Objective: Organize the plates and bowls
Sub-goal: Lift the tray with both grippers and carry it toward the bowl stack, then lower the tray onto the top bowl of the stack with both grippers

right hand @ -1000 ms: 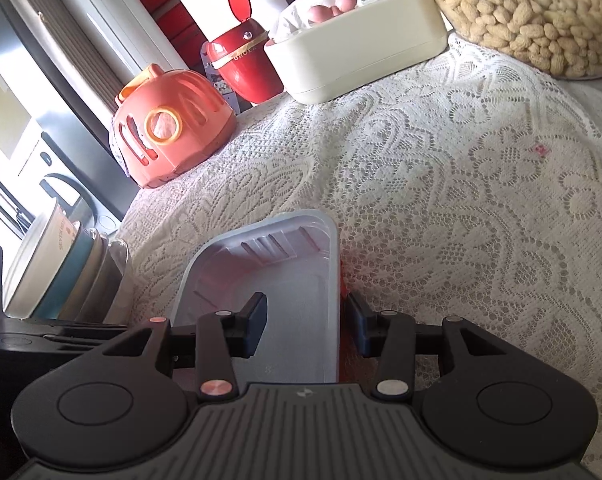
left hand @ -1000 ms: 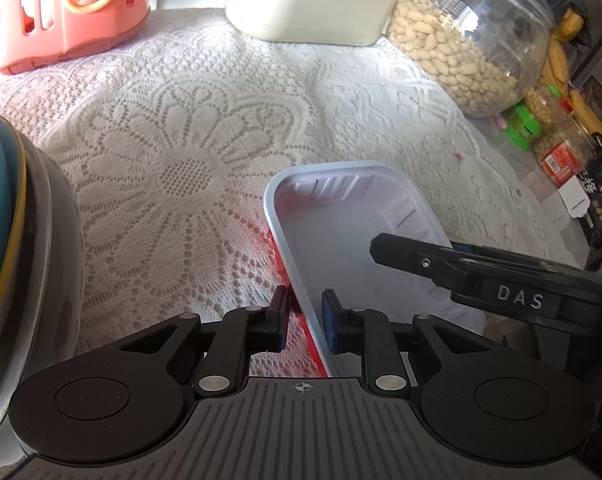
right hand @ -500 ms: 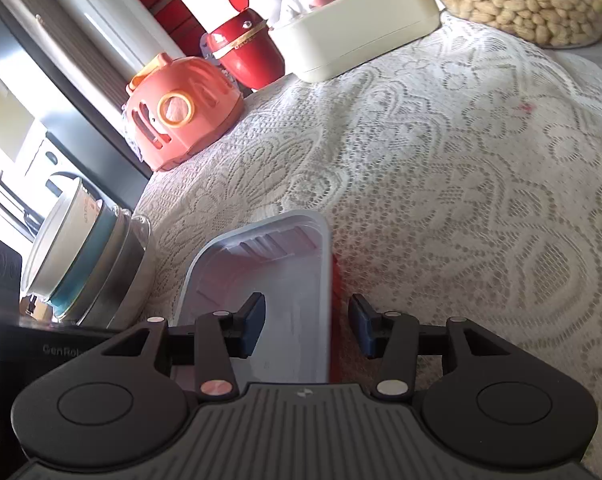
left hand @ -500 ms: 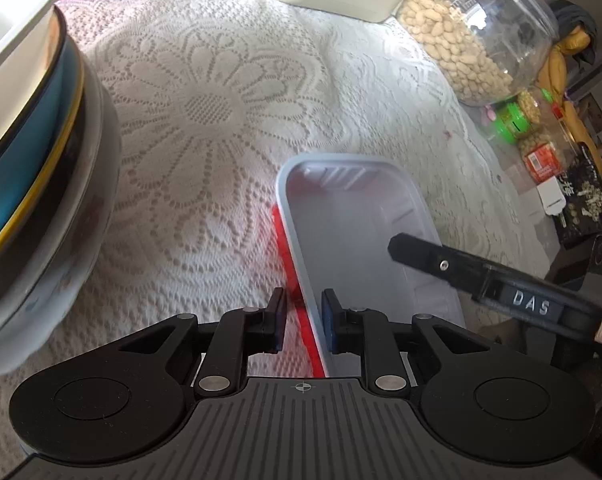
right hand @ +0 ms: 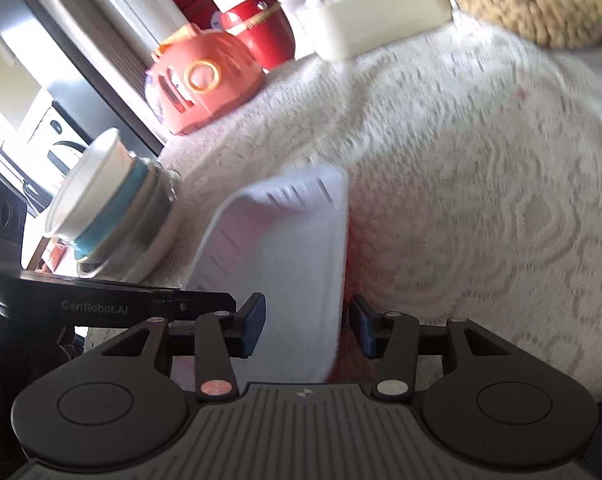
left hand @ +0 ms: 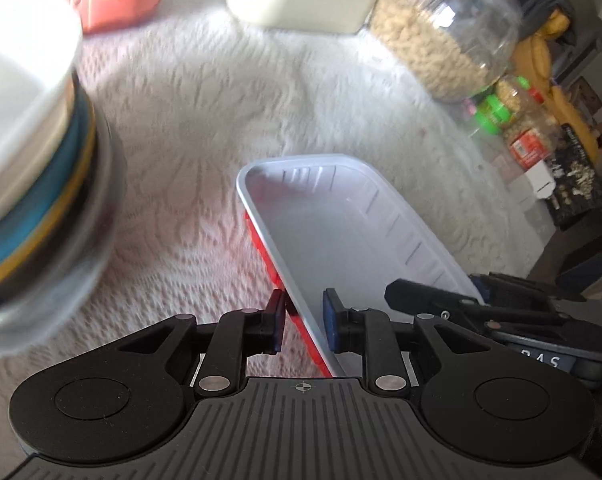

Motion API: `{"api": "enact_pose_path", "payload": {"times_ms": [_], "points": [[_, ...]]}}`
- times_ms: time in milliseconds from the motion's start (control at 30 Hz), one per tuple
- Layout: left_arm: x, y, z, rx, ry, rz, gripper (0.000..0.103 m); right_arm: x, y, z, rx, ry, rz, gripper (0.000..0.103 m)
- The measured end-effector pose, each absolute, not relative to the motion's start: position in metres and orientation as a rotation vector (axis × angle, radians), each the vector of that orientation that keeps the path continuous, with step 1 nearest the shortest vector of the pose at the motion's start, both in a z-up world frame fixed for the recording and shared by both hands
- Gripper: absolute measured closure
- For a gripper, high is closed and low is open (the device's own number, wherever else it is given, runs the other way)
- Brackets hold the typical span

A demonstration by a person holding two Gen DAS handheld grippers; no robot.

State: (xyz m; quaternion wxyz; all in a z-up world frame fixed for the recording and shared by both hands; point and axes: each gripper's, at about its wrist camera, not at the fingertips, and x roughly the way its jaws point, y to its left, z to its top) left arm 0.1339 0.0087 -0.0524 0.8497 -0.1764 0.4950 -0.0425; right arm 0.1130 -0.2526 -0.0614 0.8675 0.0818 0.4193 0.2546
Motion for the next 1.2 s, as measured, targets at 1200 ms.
{"api": "enact_pose_path", "payload": {"times_ms": [1200], "points": [[0.07,0.232,0.027,-0.633,0.762,0.145,0.08,0.153,-0.029,0.02,0.038,0.777,0.815,0.056]]}}
